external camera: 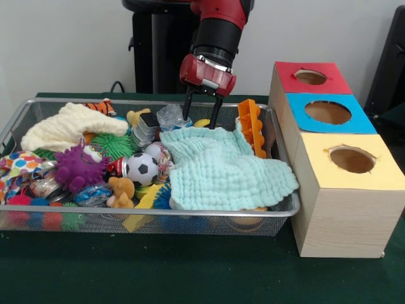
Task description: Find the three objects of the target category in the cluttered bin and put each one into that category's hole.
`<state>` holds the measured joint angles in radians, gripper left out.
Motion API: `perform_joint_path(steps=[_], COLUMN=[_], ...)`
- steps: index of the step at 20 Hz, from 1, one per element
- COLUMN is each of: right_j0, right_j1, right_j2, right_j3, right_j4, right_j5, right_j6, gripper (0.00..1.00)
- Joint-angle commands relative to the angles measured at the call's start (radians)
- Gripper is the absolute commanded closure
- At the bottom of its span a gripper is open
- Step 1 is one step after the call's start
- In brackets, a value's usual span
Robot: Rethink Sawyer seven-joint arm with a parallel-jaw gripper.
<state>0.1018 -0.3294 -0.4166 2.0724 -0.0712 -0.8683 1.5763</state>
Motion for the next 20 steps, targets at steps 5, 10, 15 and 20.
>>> perform_joint_path(steps=[5, 10, 15, 20], right_j0=[-0.029, -0.028, -0.037, -0.068], right_j1=[0.006, 0.009, 0.018, 0.005], right_j2=[0.087, 0.081, 0.076, 0.079], right_j3=[-0.140, -0.144, -0.142, -0.120], right_j4=[0.028, 0.031, 0.025, -0.010], right_j5=[-0.070, -0.065, -0.064, -0.009], right_j6=[0.187, 0.179, 0.179, 0.188], gripper=[0.00, 0.00, 0.00, 0.00])
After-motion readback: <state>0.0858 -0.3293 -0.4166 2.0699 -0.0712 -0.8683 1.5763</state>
